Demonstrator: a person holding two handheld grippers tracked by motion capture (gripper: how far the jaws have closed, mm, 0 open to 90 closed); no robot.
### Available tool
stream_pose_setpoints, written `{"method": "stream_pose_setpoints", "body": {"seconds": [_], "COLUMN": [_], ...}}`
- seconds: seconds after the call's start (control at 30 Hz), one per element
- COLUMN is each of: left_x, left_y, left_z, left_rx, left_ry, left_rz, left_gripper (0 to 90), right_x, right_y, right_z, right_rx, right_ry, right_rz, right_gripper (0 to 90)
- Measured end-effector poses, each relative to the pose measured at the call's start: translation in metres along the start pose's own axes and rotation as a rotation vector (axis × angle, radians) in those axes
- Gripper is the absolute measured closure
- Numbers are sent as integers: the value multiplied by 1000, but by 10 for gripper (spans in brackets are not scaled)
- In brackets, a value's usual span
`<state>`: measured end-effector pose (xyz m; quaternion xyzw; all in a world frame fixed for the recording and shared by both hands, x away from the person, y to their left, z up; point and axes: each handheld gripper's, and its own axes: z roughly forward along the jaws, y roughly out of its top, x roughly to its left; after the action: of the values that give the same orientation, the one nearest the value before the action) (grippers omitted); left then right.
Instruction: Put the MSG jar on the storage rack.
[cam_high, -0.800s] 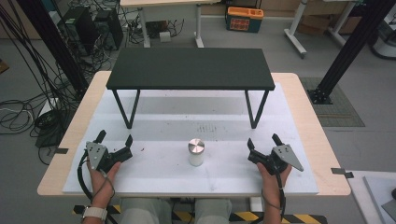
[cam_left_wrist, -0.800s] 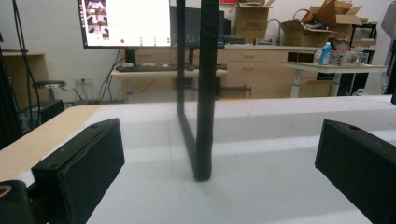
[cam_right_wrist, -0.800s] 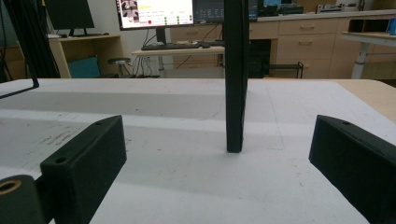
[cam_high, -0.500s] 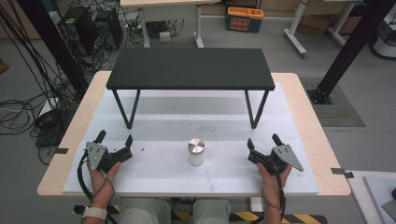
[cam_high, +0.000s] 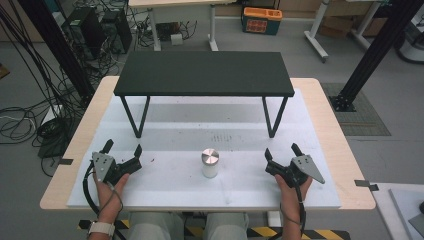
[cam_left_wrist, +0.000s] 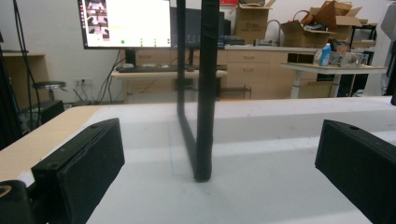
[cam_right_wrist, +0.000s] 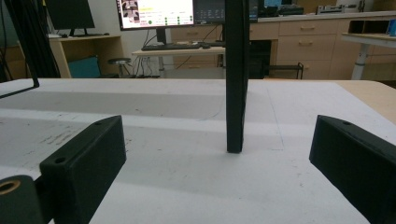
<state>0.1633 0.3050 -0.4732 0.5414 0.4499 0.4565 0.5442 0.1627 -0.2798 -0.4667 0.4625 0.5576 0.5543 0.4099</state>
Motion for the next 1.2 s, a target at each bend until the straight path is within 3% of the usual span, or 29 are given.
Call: {"method": "stream_pose_setpoints", "body": {"seconds": [0.83, 1.1, 1.2], "left_x": [0, 0, 0], "left_y": [-1, -1, -1], "left_z": [0, -1, -1], "left_rx": [-6, -7, -7], "left_ry": [0, -3, -4], "left_rz": [2, 2, 2], "left_gripper": [12, 12, 12], "right_x": [3, -1, -5], "right_y": [-1, -1, 0], "right_z": [0, 0, -1], "right_rx": [-4, -8, -4], "right_ry": [-14, -4, 24], "right_rz": [-7, 18, 20], "right_gripper": [29, 28, 30]}}
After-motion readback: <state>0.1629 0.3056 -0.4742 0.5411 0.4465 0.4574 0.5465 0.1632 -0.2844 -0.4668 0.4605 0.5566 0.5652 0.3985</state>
